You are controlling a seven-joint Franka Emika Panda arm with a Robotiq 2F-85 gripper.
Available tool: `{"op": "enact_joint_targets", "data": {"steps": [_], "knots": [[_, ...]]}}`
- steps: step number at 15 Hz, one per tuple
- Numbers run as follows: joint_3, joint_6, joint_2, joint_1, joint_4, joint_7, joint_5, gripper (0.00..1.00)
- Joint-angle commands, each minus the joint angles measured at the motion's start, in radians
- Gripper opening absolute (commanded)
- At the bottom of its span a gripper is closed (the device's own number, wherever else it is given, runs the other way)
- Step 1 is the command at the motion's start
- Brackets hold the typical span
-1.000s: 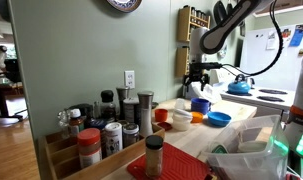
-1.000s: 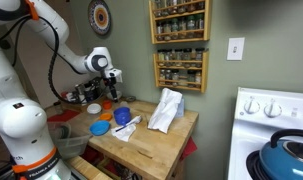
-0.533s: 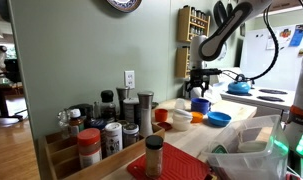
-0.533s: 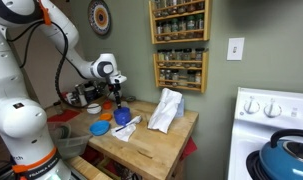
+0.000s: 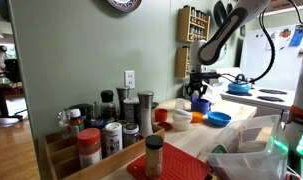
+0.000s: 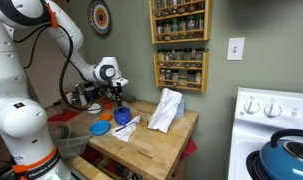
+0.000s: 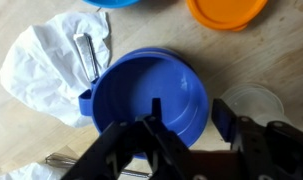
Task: Remove the blue cup from the other blue cup, put it on the table, put the other blue cup inside the blue cup and then pour the contents of the blue bowl into the blue cup
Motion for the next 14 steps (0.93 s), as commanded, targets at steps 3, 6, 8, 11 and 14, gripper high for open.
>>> {"op": "enact_joint_targets", "data": {"steps": [3,6,8,11,14], "knots": [[-0.028,0.038,0.026,0.031,0.004,-0.028,0.018,0.31],[-0.029,0.038,0.018,0.035,0.003,-0.033,0.019,0.07],[-0.029,0.031,0.008,0.037,0.005,-0.035,0.016,0.00],[-0.030,0.012,-0.010,0.038,0.011,-0.034,0.007,0.01],[-0.030,-0.016,-0.033,0.040,0.016,-0.028,-0.012,0.01]]}}
